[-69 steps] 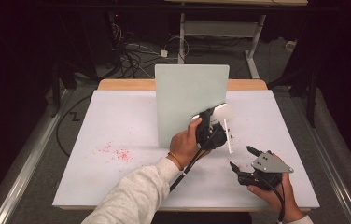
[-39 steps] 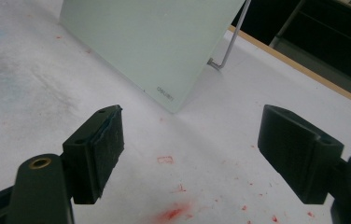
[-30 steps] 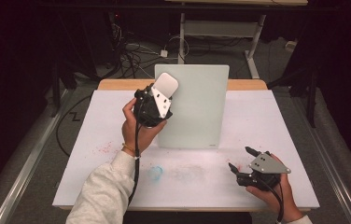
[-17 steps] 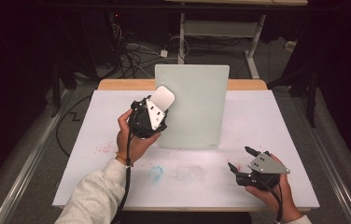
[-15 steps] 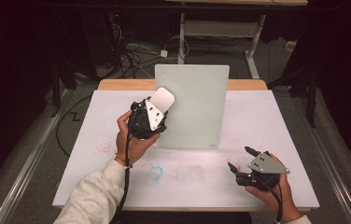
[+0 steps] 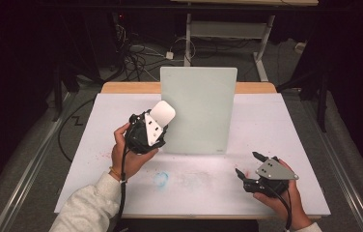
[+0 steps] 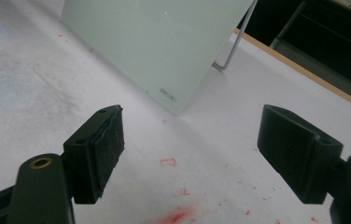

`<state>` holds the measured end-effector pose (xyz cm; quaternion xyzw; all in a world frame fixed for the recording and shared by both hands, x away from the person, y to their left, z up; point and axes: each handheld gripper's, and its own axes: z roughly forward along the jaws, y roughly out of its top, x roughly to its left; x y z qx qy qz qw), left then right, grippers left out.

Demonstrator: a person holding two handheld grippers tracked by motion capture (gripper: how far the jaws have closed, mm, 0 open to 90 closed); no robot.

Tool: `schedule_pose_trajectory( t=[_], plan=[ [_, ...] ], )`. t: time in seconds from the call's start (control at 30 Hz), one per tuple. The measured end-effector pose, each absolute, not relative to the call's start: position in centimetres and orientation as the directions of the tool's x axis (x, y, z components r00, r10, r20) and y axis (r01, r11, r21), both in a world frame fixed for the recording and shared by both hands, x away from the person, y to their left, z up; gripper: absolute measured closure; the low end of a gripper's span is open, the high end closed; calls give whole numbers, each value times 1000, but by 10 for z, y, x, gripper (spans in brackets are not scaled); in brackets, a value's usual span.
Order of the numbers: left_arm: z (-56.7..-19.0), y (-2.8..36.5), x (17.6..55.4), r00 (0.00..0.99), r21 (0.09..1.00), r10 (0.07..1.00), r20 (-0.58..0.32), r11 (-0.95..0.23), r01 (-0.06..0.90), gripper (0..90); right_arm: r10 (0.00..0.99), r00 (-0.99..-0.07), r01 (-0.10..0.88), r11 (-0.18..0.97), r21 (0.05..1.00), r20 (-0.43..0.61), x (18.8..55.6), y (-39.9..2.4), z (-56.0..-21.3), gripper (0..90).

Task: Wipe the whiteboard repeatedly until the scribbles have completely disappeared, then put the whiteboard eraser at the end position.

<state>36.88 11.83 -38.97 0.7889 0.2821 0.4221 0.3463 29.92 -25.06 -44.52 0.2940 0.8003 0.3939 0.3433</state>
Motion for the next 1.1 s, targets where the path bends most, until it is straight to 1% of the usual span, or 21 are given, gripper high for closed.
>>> schedule_pose_trajectory(
  t=[0.17,0.3,0.77,1.0,1.1],
  plan=[
    [-392,123,364,526,788,727,441,-594,161,292,747,-586,208,512,833,-313,301,-251,-445,234],
    [-395,122,360,552,783,712,435,-601,159,292,745,-588,209,516,830,-315,301,-250,-446,234],
    [-403,112,343,652,747,624,430,-652,131,292,747,-586,211,516,830,-315,301,-250,-446,234],
    [-405,108,337,718,747,576,391,-654,118,292,745,-590,210,515,831,-313,302,-251,-446,234],
    [-406,106,334,738,738,549,392,-667,104,292,746,-590,214,513,831,-309,302,-251,-446,234]
  ],
)
